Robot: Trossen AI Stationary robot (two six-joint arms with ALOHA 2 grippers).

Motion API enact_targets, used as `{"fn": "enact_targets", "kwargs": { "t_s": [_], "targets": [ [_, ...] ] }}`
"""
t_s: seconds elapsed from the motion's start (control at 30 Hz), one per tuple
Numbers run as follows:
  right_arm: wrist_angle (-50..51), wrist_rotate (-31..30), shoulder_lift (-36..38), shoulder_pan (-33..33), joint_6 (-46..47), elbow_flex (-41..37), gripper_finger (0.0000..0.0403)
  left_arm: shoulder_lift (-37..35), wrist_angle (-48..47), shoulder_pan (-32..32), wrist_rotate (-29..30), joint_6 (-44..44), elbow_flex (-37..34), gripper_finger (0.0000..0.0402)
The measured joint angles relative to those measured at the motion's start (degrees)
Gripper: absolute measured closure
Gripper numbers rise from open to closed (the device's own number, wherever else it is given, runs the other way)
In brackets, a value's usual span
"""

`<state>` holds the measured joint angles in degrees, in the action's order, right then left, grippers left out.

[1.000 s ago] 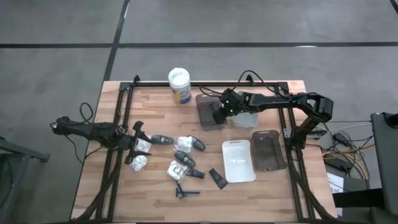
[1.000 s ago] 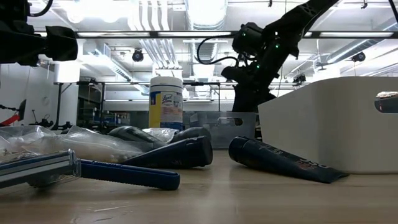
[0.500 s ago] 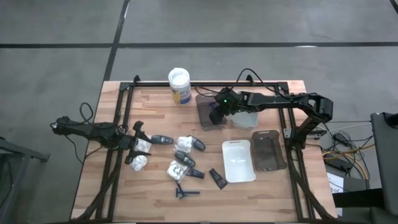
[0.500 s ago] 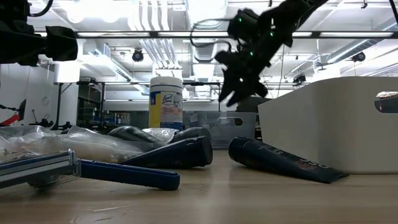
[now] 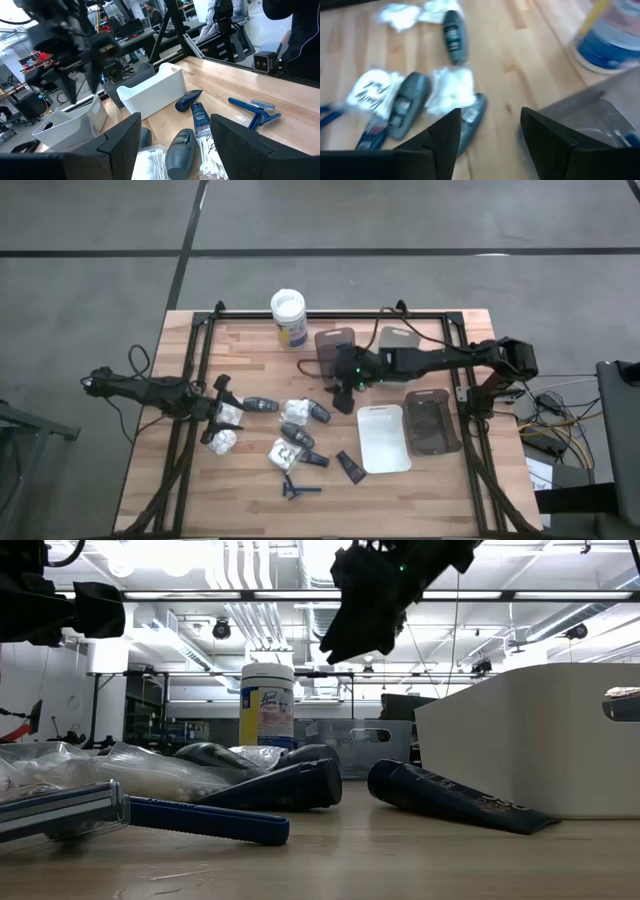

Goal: Pick & Place Travel size toiletries
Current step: Put the gray deodorant into the gray bin

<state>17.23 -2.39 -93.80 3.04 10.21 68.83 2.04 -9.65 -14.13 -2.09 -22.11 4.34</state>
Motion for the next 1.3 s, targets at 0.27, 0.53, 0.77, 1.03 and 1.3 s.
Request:
{"fn": "enact_targets", "kwargs": {
  "t_s": [0.27, 0.53, 0.77, 1.03, 1.3],
  "targets": [
    [-0.45, 0.0, 0.0, -4.17, -2.52, -1.4, 0.0135, 0.0, 0.0, 0.0, 0.0, 0.0, 0.0, 0.0158],
    [-1.52, -0.2, -0.02, -5.17, -0.84, -2.97, 0.0098, 0.0, 0.0, 0.0, -0.02, 0.0, 0.0, 0.0158],
    [-1.95, -0.22, -0.79, -5.29, 0.12, -3.33, 0.0092, -0.01, 0.0, 0.0, 0.0, 0.0, -0.02, 0.0158],
    [-2.69, -0.22, -4.71, -5.29, -0.12, -3.38, 0.0114, 0.0, 0.0, 0.0, 0.0, 0.01, -0.01, 0.0158],
    [-2.66, -0.2, -8.59, -5.13, -1.6, -2.85, 0.014, 0.0, 0.0, 0.0, 0.0, 0.0, -0.02, 0.0158]
  ]
}}
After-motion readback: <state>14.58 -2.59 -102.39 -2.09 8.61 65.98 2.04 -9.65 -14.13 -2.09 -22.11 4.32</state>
